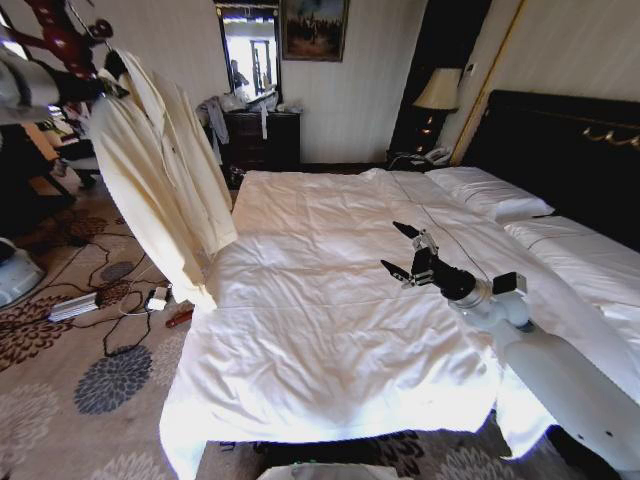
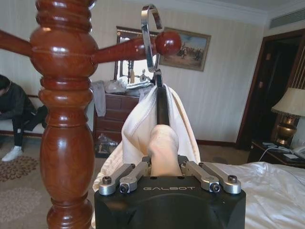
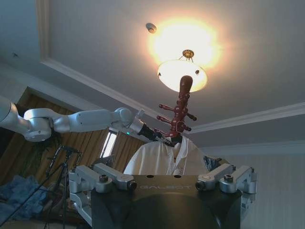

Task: Pick up the clothes from the bed and hang them on the clothes hanger.

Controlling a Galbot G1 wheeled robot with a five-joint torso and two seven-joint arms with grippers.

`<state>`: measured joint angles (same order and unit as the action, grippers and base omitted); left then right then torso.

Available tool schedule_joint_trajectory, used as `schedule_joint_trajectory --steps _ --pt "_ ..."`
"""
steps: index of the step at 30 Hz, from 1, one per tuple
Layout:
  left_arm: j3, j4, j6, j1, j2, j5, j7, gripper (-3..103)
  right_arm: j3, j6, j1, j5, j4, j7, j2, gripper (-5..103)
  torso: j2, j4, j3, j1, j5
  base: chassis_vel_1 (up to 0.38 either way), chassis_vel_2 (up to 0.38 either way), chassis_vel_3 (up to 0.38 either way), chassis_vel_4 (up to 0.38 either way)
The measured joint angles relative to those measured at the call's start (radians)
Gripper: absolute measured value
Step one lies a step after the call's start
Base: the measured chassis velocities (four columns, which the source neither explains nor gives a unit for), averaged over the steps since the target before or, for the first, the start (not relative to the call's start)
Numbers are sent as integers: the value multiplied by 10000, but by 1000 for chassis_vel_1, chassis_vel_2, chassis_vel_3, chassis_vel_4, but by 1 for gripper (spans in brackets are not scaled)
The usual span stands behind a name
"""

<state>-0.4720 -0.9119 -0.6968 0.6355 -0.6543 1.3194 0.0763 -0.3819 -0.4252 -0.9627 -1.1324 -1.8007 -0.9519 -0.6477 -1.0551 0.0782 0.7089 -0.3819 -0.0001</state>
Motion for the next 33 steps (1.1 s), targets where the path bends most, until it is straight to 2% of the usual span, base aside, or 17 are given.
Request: schedule_joint_trajectory --steps 18,26,30,31,33 --pt "-195 -42 -119 -208 116 -215 255 19 -27 -279 -29 17 170 -224 62 100 0 -2 -2 1 2 0 0 0 0" --pt "-345 -45 168 -184 158 -703 261 18 -13 -289 -74 23 160 -254 33 100 0 -3 -1 1 0 0 0 0 0" --pt "-340 -231 613 -190 289 -715 197 40 -19 -290 -84 -162 45 -172 101 100 -1 -2 -2 2 1 0 0 0 0" --pt "-340 -231 613 -190 289 -715 197 40 -19 -290 -84 -162 45 -172 101 100 -1 -2 -2 2 1 0 0 0 0" --pt "-268 -395 852 -229 400 -717 186 50 -26 -271 -105 -348 -28 -35 137 100 0 -3 -1 1 0 0 0 0 0"
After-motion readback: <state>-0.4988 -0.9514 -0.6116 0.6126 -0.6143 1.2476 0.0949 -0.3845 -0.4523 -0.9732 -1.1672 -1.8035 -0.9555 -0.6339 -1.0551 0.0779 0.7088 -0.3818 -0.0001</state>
